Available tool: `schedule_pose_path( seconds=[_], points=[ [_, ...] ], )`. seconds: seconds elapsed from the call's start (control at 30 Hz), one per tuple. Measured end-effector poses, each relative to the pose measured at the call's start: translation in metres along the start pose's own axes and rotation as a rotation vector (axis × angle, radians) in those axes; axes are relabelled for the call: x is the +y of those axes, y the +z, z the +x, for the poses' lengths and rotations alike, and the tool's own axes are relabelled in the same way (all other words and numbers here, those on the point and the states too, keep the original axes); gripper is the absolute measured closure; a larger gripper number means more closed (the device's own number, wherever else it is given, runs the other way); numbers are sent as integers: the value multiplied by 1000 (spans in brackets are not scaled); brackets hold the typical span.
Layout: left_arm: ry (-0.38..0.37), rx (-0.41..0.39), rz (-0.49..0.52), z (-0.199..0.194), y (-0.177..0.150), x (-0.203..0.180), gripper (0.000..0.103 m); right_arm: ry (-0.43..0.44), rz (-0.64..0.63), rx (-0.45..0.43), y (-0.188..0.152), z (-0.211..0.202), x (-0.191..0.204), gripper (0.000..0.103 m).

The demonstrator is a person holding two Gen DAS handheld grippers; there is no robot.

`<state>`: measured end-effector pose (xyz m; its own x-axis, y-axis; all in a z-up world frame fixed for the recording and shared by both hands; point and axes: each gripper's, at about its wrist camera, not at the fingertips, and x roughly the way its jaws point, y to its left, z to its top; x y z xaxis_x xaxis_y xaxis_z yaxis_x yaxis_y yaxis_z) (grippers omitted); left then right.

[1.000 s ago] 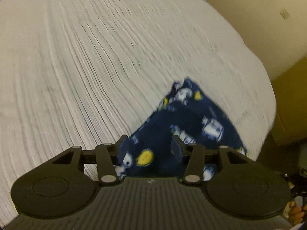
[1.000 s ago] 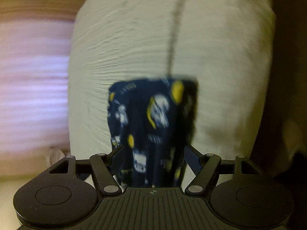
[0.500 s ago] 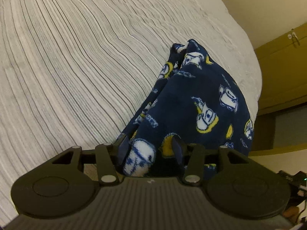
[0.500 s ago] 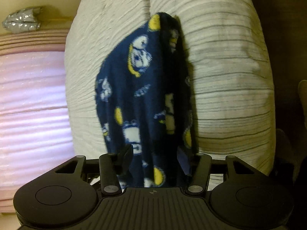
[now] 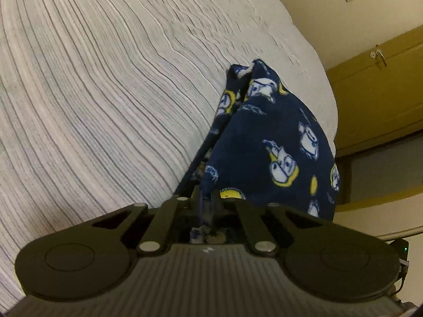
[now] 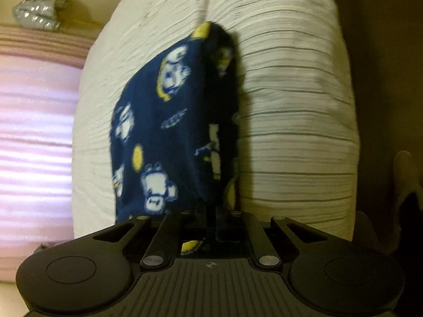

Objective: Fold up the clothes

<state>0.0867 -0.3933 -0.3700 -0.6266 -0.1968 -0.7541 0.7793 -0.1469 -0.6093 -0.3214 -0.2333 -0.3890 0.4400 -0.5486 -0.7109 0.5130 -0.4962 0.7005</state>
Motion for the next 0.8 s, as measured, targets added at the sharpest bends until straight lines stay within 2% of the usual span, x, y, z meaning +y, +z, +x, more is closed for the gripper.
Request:
schedule_pose_path(
  seconds=[0.03,0.07,0.1,0.13,0.17,0.23,0.3,0.37,0.5,0.53,0.6,0.63,0.67,0.73,0.8],
  points=[
    [-13,8,0,-2,3,-1,96,-14,-17,5,1,-4,4,87],
    [-19,11,7,-7,6,-2,94,-27,-34,10,2,-7,7,66],
    [-23,6,16,-12,10,-3,93,-40,-51,14,4,-11,11,51],
    [-26,-3,22,-18,15,-5,89,-50,-72,-19,5,-19,14,35],
    [-29,-12,29,-24,21,-7,81,-59,-93,-51,7,-28,17,35],
    [-41,-41,46,-31,36,-13,72,-55,-98,-106,19,-37,21,35],
    [-61,-60,60,-27,51,-19,68,-34,-68,-147,35,-37,19,35],
    [-72,-70,66,-15,58,-23,59,1,-24,-184,52,-34,16,35],
    [-94,-91,77,10,72,-32,58,38,29,-227,74,-24,9,35],
    [-99,-97,80,16,76,-34,58,43,36,-234,78,-23,8,38],
    [-110,-107,86,28,83,-38,66,51,47,-241,83,-21,6,61],
    [-116,-113,89,34,86,-41,85,54,51,-239,85,-19,5,82],
    [-121,-118,92,40,90,-43,102,45,58,-228,89,-14,3,94],
    [-132,-129,98,52,97,-47,103,17,29,-248,88,-15,3,98],
    [-143,-139,104,64,104,-51,103,-19,-57,-286,82,-21,9,99]
  ],
)
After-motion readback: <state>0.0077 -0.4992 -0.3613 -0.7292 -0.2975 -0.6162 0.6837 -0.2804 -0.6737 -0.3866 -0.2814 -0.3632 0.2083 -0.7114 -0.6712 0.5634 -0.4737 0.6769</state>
